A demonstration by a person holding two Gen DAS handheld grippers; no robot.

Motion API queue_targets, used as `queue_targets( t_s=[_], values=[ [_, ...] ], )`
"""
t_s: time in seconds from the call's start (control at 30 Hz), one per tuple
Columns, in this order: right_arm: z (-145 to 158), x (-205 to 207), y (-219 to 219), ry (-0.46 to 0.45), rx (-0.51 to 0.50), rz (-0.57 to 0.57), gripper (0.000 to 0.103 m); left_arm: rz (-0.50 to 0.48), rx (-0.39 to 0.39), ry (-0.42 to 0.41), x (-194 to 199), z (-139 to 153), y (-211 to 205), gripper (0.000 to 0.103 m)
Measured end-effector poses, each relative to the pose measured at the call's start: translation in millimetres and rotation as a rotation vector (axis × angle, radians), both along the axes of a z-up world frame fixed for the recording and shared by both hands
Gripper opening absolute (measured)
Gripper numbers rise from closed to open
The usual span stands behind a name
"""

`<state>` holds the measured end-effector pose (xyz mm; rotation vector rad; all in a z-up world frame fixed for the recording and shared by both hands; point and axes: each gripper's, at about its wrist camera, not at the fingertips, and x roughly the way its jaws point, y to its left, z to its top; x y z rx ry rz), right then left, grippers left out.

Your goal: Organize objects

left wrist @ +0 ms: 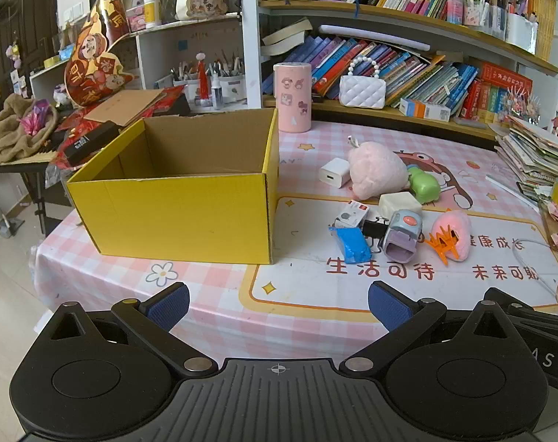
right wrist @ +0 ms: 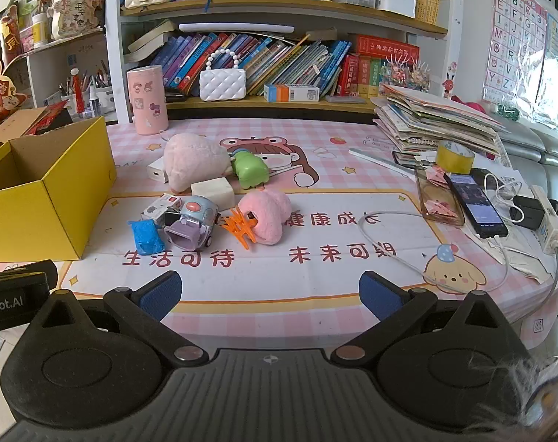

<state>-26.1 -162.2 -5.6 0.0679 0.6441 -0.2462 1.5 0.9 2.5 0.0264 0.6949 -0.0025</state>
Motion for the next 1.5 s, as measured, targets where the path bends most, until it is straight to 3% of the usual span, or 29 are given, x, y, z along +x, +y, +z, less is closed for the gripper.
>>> queue_targets(
  t_s=[1.07,1.5],
  values=[
    [-1.7,0.7,2.6,0.000,-0.003,-0.002,0.103,-0.012,-0.002,-0.004,-0.5,-1.7,-1.0,0.103],
    [-5.3,8.9,3.8,0.024,-0.007,-0.001,0.103,-0.027,-0.035,0.040,8.4,-7.9,3.0,0.103]
  ],
)
